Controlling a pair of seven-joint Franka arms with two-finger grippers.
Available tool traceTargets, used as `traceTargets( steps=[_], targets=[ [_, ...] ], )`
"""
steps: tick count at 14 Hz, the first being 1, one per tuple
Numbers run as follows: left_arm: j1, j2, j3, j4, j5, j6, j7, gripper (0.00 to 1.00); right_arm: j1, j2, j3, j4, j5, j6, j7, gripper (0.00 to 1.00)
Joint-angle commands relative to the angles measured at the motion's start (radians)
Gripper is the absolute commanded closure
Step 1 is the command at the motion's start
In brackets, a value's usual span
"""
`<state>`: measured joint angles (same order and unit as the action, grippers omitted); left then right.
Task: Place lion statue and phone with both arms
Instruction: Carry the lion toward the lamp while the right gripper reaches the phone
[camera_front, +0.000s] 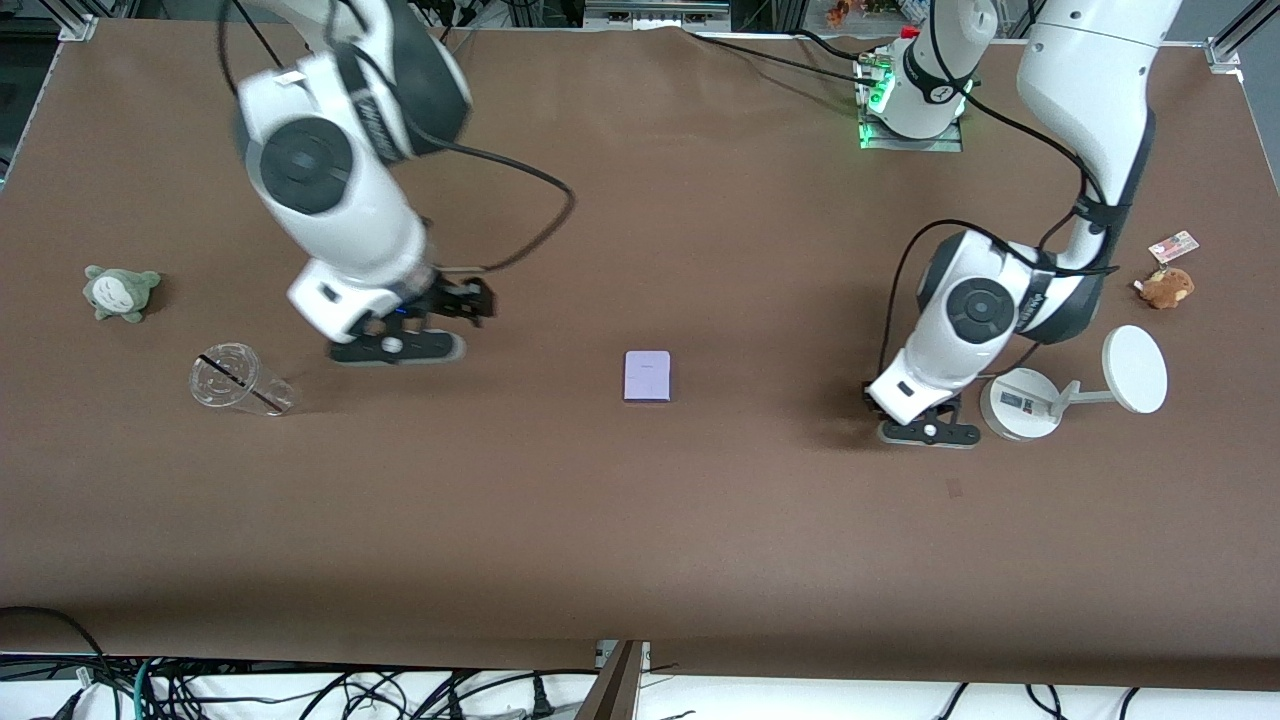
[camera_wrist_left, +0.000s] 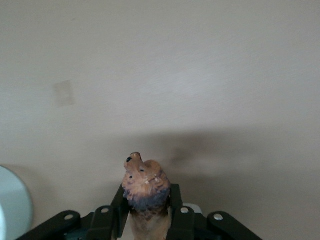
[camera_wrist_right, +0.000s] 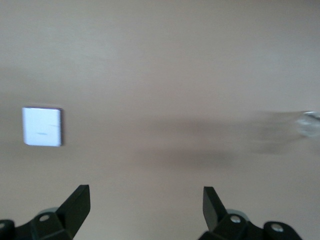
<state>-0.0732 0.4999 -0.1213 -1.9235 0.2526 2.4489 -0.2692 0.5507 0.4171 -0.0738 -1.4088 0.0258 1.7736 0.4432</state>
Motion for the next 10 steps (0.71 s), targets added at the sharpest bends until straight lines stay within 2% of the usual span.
traceTargets(
  steps=[1, 6, 10],
  targets=[
    [0.050, -0.047, 0.003, -0.052, -0.033, 0.016, 0.097, 1.00, 0.032, 0.153, -0.009, 0.172, 0.054, 0.006, 0.081, 0.00],
    [0.056, -0.047, 0.061, -0.054, -0.163, 0.016, 0.194, 1.00, 0.106, 0.276, -0.009, 0.186, 0.054, 0.167, 0.231, 0.00],
    [0.059, -0.046, 0.078, -0.078, -0.185, 0.045, 0.220, 1.00, 0.167, 0.365, -0.009, 0.183, 0.056, 0.274, 0.353, 0.00]
  ],
)
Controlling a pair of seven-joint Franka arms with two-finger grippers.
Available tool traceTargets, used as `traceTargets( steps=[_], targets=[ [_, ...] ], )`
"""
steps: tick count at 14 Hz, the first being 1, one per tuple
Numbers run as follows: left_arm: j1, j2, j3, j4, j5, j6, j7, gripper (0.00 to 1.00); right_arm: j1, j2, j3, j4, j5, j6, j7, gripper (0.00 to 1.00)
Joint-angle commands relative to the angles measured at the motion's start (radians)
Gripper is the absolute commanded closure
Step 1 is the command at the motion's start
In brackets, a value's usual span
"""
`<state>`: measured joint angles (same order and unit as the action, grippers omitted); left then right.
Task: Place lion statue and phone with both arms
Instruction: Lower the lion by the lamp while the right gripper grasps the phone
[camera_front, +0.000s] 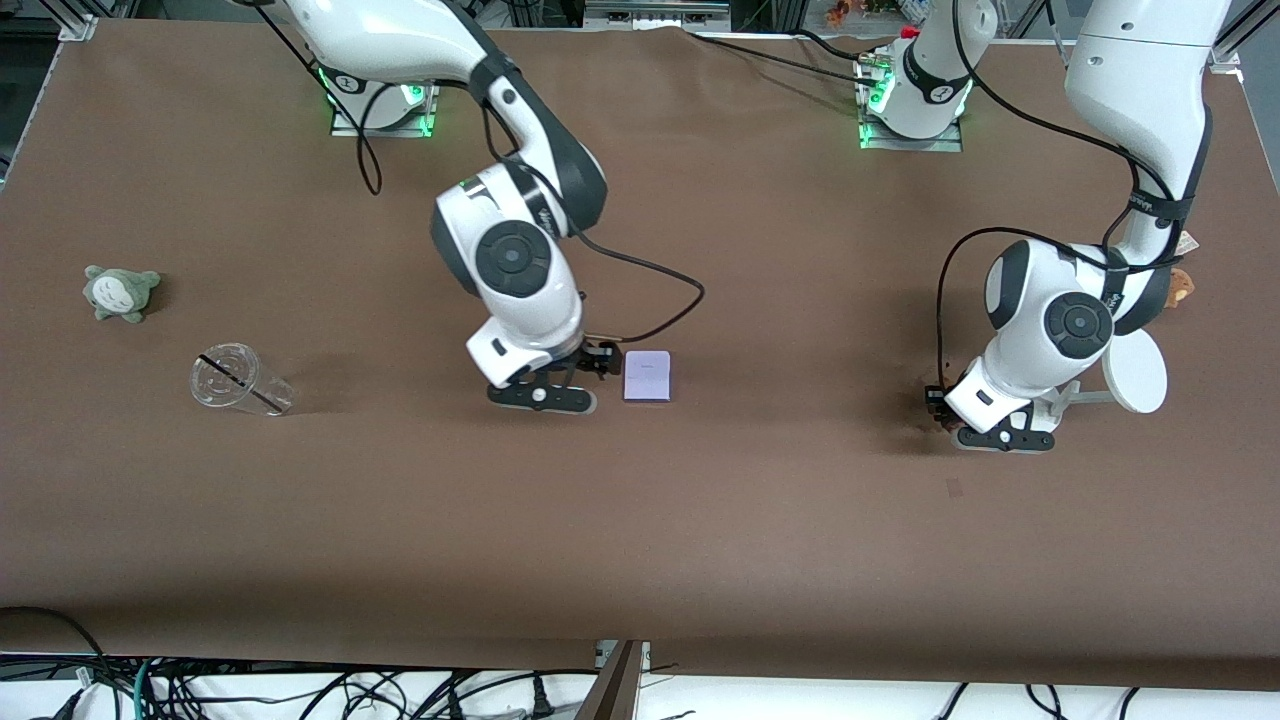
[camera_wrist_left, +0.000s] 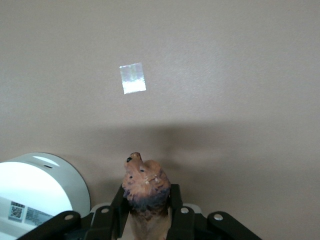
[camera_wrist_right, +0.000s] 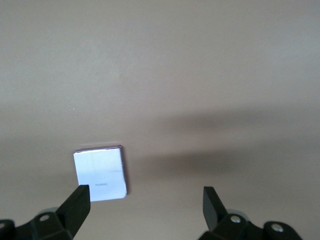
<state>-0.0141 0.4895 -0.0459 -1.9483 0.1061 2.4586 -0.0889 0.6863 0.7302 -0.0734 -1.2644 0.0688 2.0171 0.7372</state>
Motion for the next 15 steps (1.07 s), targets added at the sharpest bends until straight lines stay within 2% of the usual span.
traceTargets(
  steps=[1, 6, 7, 8, 9, 11, 12, 13, 15],
  targets=[
    [0.000, -0.034, 0.004, -0.061, -0.039, 0.051, 0.040, 1.00, 0.042, 0.072, -0.009, 0.039, 0.013, 0.055, 0.074, 0.00],
    [0.003, -0.020, 0.007, -0.072, -0.039, 0.079, 0.040, 0.98, 0.088, 0.165, -0.009, 0.036, 0.009, 0.179, 0.083, 0.00],
    [0.005, -0.019, 0.008, -0.070, -0.040, 0.079, 0.038, 0.69, 0.091, 0.182, -0.009, 0.036, 0.009, 0.205, 0.085, 0.00],
    [0.003, -0.017, 0.008, -0.069, -0.040, 0.079, 0.031, 0.48, 0.101, 0.196, -0.009, 0.036, 0.009, 0.227, 0.085, 0.00],
    [0.003, -0.019, 0.008, -0.064, -0.040, 0.076, 0.025, 0.37, 0.104, 0.205, -0.009, 0.039, 0.011, 0.241, 0.093, 0.00],
    [0.005, -0.020, 0.008, -0.058, -0.040, 0.071, 0.025, 0.20, 0.110, 0.219, -0.009, 0.036, 0.009, 0.252, 0.105, 0.00],
    [0.005, -0.022, 0.008, -0.057, -0.040, 0.069, 0.026, 0.05, 0.114, 0.225, -0.009, 0.039, 0.009, 0.253, 0.105, 0.00],
    [0.005, -0.026, 0.008, -0.055, -0.040, 0.068, 0.025, 0.00, 0.114, 0.232, -0.009, 0.039, 0.008, 0.262, 0.103, 0.00],
    [0.003, -0.052, 0.003, -0.047, -0.040, 0.031, 0.021, 0.00, 0.118, 0.245, -0.009, 0.039, 0.002, 0.287, 0.090, 0.00]
  ],
)
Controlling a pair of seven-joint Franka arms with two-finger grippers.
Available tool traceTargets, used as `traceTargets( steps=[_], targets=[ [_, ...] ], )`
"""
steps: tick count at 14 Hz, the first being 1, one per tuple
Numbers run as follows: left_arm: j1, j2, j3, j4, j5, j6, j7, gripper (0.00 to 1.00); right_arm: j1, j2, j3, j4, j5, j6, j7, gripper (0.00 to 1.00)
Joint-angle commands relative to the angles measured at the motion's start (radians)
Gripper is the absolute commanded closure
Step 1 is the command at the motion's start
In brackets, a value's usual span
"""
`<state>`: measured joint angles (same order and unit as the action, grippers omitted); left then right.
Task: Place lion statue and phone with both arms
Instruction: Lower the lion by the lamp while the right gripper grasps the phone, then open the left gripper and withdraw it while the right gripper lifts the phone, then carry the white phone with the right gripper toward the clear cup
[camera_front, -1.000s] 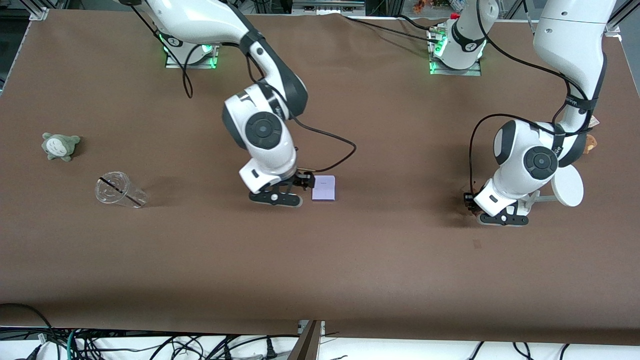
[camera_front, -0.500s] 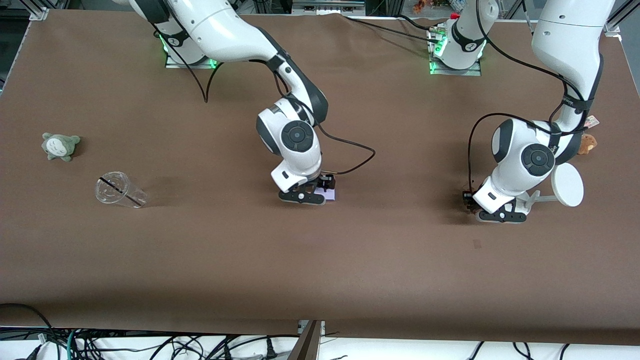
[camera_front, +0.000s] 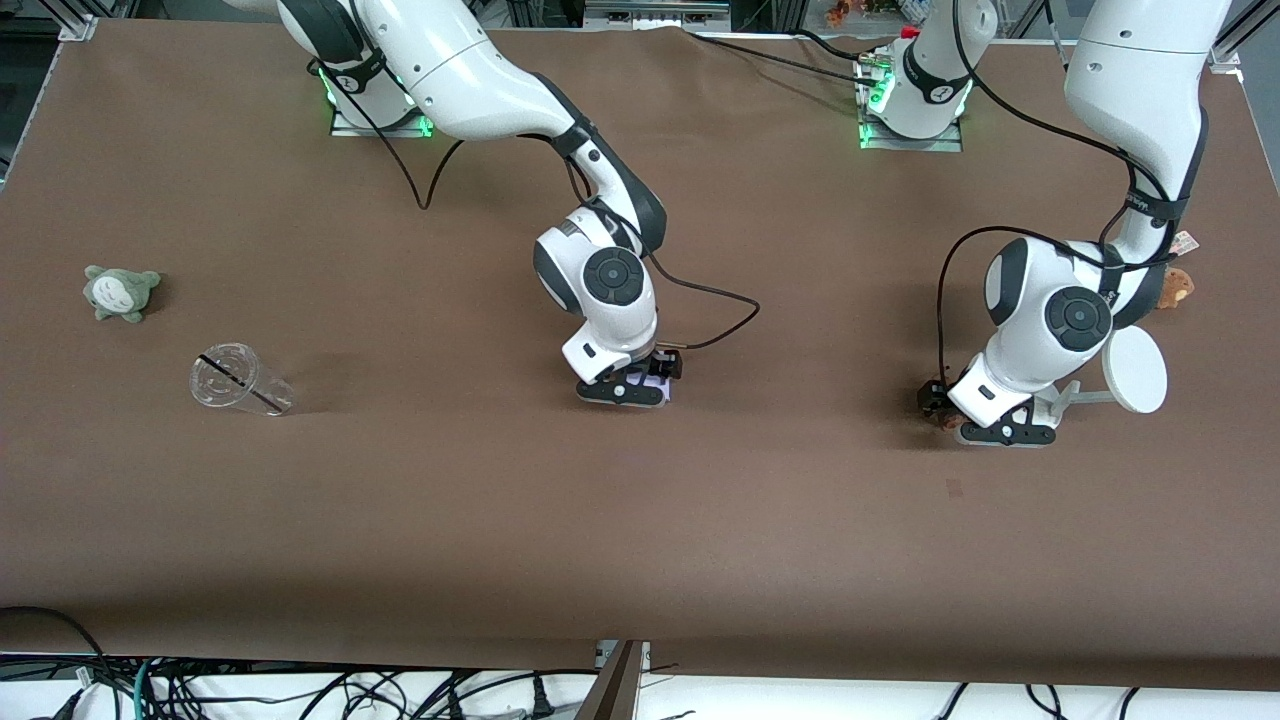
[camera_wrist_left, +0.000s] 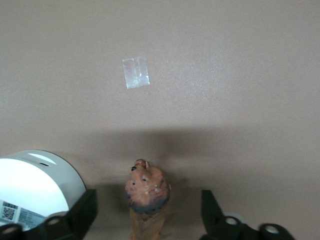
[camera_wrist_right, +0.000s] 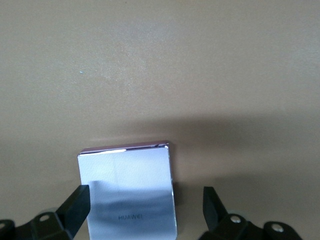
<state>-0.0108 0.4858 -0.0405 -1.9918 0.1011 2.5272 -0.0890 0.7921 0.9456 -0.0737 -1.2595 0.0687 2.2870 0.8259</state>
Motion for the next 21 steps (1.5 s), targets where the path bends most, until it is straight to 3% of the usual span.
traceTargets(
  steps=[1, 7, 9, 11, 14, 17, 21],
  targets=[
    [-0.001, -0.065, -0.007, 0.020, -0.035, -0.092, 0.020, 0.00, 0.013, 0.036, -0.011, 0.034, -0.001, 0.029, -0.005, 0.00],
    [-0.008, -0.217, -0.009, 0.223, -0.116, -0.557, 0.005, 0.00, 0.018, 0.058, -0.011, 0.034, -0.001, 0.081, -0.037, 0.00],
    [-0.001, -0.278, -0.002, 0.283, -0.118, -0.678, 0.005, 0.00, 0.018, 0.058, -0.012, 0.034, -0.001, 0.083, -0.039, 0.12],
    [0.009, -0.328, 0.011, 0.338, -0.118, -0.783, 0.006, 0.00, 0.018, 0.058, -0.012, 0.034, -0.001, 0.103, -0.039, 0.12],
    [0.057, -0.380, 0.019, 0.402, -0.162, -0.895, 0.006, 0.00, 0.018, 0.055, -0.011, 0.035, 0.000, 0.106, -0.034, 0.01],
    [0.061, -0.398, 0.039, 0.471, -0.163, -0.984, 0.006, 0.00, 0.018, 0.050, -0.012, 0.037, 0.000, 0.106, -0.043, 0.01],
    [0.048, -0.411, 0.027, 0.469, -0.113, -1.053, 0.008, 0.00, 0.016, 0.053, -0.012, 0.035, 0.000, 0.106, -0.047, 0.01]
  ],
)
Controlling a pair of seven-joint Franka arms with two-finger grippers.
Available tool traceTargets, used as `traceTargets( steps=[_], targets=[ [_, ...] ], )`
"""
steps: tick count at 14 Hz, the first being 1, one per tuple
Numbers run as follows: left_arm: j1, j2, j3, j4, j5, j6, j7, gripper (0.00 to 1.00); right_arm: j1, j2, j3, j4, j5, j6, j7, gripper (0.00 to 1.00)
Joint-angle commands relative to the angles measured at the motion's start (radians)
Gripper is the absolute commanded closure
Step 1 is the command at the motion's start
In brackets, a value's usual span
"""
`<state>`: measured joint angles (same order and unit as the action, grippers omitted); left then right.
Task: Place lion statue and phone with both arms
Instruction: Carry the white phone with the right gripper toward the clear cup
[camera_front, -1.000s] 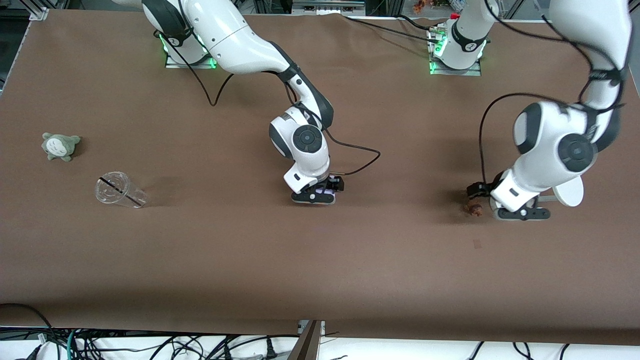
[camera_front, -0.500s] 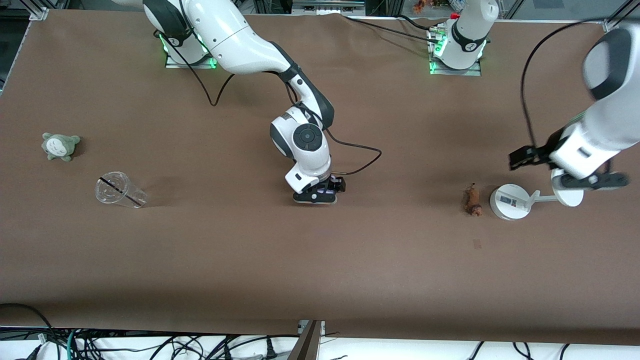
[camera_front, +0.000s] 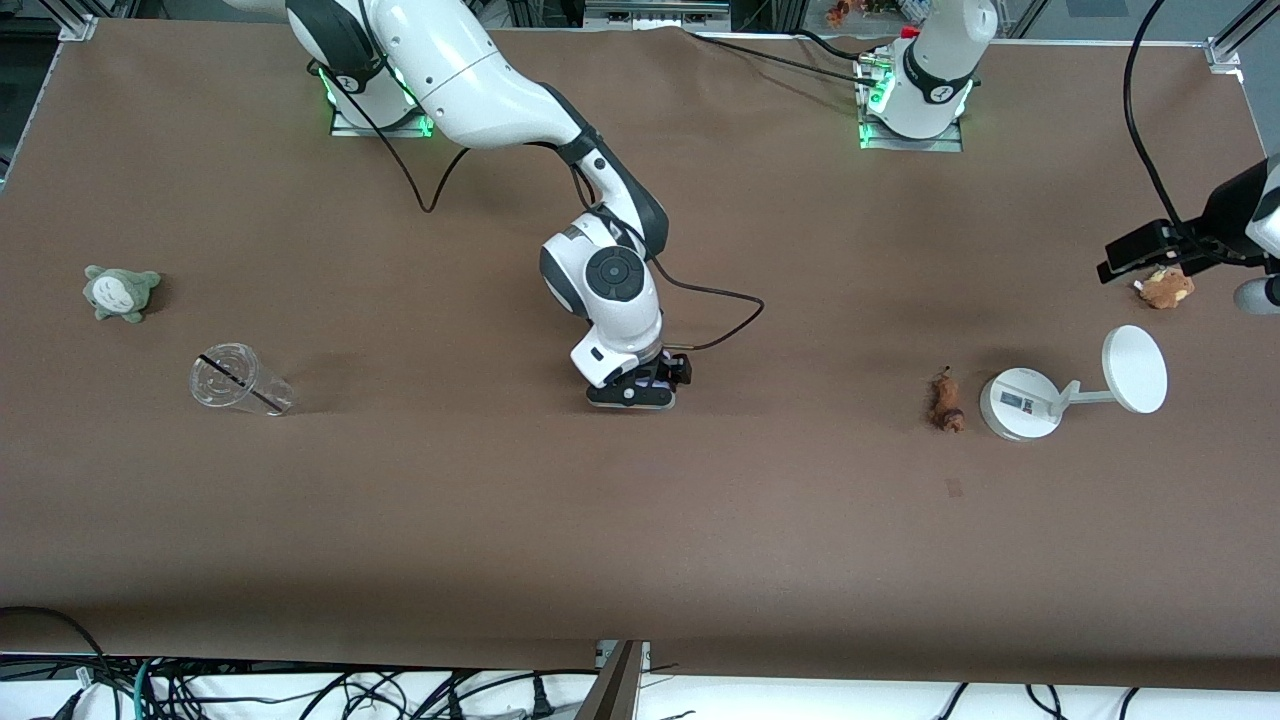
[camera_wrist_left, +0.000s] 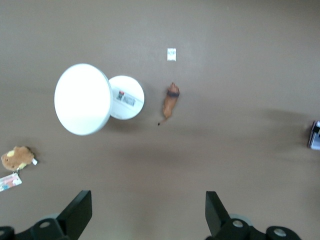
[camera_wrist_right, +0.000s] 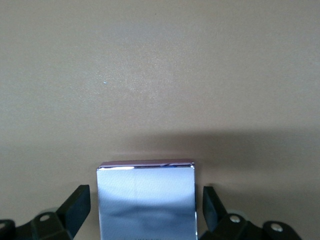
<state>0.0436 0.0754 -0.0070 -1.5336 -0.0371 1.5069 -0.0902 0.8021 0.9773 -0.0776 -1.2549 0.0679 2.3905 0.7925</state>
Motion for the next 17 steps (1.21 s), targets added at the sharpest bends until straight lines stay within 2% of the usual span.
traceTargets(
  steps=[1, 9, 11, 13, 15, 17],
  targets=[
    [-0.005, 0.004, -0.011, 0.012, 0.025, -0.033, 0.012, 0.00, 0.006, 0.021, -0.008, 0.031, 0.001, 0.003, -0.013, 0.01],
    [-0.008, 0.055, -0.011, 0.069, 0.025, -0.036, 0.009, 0.00, 0.002, 0.026, -0.010, 0.026, -0.002, 0.003, -0.012, 0.04],
    [-0.008, 0.057, -0.011, 0.070, 0.025, -0.036, 0.009, 0.00, 0.002, 0.027, -0.010, 0.025, -0.003, 0.003, -0.018, 0.10],
    [-0.008, 0.057, -0.011, 0.070, 0.025, -0.034, 0.009, 0.00, 0.000, 0.026, -0.010, 0.023, -0.003, 0.001, -0.025, 0.33],
    [-0.004, 0.057, -0.011, 0.070, 0.026, -0.034, 0.010, 0.00, -0.003, 0.021, -0.011, 0.023, -0.003, -0.002, -0.030, 0.47],
    [-0.002, 0.063, -0.010, 0.070, 0.022, -0.033, 0.010, 0.00, -0.023, 0.003, -0.013, 0.025, 0.004, -0.011, -0.036, 0.48]
  ],
)
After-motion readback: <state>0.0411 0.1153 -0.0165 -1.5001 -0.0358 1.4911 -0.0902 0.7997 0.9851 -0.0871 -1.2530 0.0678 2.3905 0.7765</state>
